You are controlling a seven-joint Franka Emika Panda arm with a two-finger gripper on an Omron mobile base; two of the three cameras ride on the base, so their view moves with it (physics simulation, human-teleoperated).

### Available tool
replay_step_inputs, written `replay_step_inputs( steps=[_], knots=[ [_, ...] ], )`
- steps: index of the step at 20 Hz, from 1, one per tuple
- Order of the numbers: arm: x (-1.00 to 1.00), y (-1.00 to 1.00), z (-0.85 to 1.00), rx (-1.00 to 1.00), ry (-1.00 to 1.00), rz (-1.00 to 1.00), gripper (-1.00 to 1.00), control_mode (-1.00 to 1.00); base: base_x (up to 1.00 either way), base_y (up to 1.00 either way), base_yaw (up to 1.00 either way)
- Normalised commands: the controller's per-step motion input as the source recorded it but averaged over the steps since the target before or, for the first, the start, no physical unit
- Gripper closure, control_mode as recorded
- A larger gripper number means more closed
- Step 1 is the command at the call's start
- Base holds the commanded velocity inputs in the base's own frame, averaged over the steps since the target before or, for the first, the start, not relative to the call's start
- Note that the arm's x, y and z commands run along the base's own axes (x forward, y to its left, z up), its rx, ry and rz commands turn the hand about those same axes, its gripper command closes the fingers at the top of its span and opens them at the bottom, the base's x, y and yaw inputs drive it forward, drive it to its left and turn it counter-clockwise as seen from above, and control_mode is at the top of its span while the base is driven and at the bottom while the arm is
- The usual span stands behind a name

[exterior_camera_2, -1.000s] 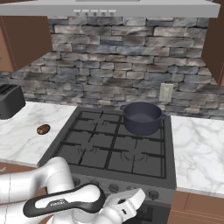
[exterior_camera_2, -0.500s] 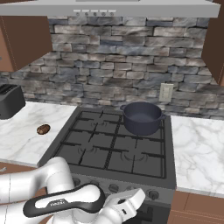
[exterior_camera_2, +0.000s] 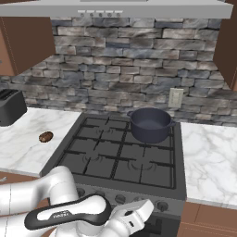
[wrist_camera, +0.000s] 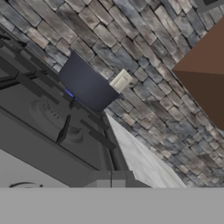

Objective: Turn on the burner for the pot on the stove. Wait thirty seconds for the pot to heat up. Then add the potato to the pot.

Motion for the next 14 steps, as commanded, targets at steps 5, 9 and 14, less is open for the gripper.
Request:
replay_step_inputs(
  steps=[5, 9, 14],
  knots=[
    [0.00, 0.00, 0.00, 0.00, 0.00, 0.00, 1.00, -1.00, 0.00, 0.00, 0.00],
    [0.00, 0.00, 0.00, 0.00, 0.00, 0.00, 1.00, -1.00, 0.00, 0.00, 0.00],
    [0.00, 0.00, 0.00, 0.00, 0.00, 0.00, 1.00, -1.00, 0.00, 0.00, 0.00]
  ],
)
